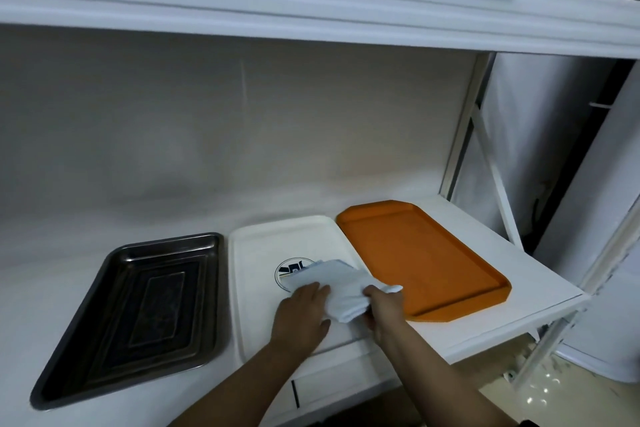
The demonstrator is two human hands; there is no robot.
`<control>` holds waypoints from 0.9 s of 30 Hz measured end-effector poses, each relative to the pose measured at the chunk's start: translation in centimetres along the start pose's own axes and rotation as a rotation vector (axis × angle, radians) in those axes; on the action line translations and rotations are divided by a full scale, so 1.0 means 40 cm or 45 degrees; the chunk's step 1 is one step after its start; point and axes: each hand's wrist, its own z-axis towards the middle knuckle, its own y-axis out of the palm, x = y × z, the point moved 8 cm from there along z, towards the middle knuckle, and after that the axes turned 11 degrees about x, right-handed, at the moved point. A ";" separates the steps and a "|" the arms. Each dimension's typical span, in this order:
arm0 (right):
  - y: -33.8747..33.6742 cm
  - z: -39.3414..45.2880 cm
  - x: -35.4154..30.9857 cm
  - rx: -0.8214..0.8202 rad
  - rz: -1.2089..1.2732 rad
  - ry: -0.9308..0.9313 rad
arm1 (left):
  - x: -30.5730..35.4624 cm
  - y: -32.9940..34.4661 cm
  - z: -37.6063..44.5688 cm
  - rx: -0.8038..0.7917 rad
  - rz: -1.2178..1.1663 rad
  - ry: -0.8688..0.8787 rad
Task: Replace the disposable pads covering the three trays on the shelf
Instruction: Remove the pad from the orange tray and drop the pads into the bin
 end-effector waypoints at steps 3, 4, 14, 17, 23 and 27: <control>-0.004 -0.047 0.013 -0.065 0.026 -0.026 | 0.000 -0.011 -0.017 0.023 0.028 -0.058; -0.005 -0.059 0.011 -0.101 0.007 -0.059 | -0.003 -0.010 -0.022 0.018 0.052 -0.068; -0.061 -0.061 -0.014 -0.535 -0.736 -0.616 | -0.103 0.048 -0.097 -0.129 -0.602 -0.273; -0.050 -0.053 0.008 -0.592 -1.239 -0.941 | -0.110 0.041 -0.096 -0.182 -0.665 -0.293; -0.010 -0.046 0.000 -0.522 -1.202 -1.139 | -0.109 0.024 -0.096 -0.292 -0.718 -0.249; -0.006 -0.039 0.005 -0.629 -1.050 -1.100 | -0.124 0.038 -0.112 -0.348 -0.667 -0.175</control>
